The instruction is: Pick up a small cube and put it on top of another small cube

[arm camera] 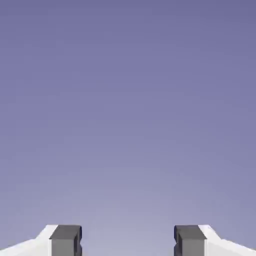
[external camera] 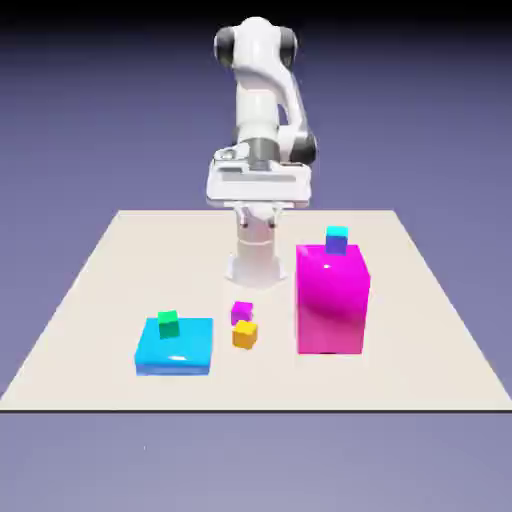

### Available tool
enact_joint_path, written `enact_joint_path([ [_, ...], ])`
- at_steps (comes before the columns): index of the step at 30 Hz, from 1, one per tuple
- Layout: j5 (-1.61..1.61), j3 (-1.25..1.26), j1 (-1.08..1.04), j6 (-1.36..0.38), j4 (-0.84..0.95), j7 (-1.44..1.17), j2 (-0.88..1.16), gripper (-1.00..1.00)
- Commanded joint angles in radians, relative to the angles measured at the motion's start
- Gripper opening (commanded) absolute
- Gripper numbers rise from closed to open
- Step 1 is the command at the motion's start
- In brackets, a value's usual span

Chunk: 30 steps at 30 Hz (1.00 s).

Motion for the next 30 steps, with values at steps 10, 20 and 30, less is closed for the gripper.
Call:
enact_joint_path([
  [10,-0.125,-0.105,0.052,-0.078,-0.060,-0.435,0.227,0.00],
  [20,-0.249,-0.211,0.103,-0.157,-0.120,-0.870,0.453,0.00],
  [30,-0.273,-0.220,0.104,0.044,-0.085,-0.910,0.738,0.00],
])
